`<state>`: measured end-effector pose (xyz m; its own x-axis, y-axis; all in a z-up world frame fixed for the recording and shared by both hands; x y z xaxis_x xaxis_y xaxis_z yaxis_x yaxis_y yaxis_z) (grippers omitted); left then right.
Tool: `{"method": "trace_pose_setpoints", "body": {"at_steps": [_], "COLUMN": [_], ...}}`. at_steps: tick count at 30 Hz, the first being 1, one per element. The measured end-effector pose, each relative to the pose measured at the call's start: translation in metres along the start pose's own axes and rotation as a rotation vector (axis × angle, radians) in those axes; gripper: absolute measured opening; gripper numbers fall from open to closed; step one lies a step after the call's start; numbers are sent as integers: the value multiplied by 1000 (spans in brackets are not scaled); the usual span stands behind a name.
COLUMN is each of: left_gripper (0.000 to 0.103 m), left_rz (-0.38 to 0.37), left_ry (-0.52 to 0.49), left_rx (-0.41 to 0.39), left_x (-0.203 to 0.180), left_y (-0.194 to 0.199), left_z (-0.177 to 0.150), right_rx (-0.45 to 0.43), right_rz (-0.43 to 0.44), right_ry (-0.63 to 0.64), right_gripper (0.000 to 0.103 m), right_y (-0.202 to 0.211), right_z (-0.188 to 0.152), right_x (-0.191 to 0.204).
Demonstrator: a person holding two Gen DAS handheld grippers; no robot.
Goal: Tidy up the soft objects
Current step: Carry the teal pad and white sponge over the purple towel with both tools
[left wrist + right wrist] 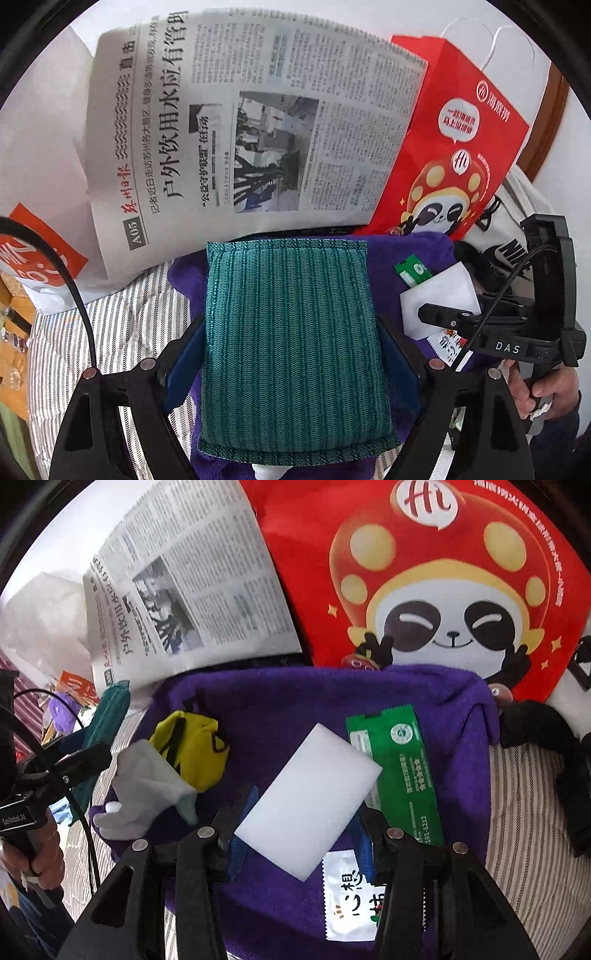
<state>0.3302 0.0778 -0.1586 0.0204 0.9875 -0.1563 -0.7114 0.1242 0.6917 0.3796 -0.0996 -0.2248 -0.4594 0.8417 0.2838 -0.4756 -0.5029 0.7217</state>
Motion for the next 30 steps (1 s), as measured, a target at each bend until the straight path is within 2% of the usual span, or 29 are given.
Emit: {"method": "trace_pose_setpoints", "body": {"at_steps": [7,13,15,18,22,30], "left_gripper": [87,87,87,87,87,87], "left_rz": [8,-2,-2,5,-10,-31], "left_ry": [-23,-24,-33,-50,-52,-60], "left_rx": [1,4,8,15,15,7], "left_x": [-3,-3,-4,-6,-10,-12], "left_y": [-3,-1,-2,-3,-4,3], "left_z": [0,-1,-2,-3,-2,1], "right_rx": [24,-5,23,50,61,88], "right_rz": [0,-44,-49,-79,-121,-205], "right_ry": [9,17,35,65,90,121], "right_gripper": [50,55,56,57,68,69], "right_y": [-4,2,-1,-4,3,19], "right_z": [-8,-7,-10,-15,-17,-29], "right_x": [2,-2,0,1,-3,-15]}}
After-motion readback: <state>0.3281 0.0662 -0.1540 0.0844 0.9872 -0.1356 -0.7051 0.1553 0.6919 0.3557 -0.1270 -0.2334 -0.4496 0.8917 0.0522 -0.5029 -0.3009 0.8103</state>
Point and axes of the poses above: each gripper's, at about its wrist camera, not at the fingertips, and y roughly against the way its jaws point, x to its left, z to its top, the point moved 9 cm from there along -y, roughly the way its jaws point, and after that the axes turned 5 degrees about -x, right-handed, at the moved point
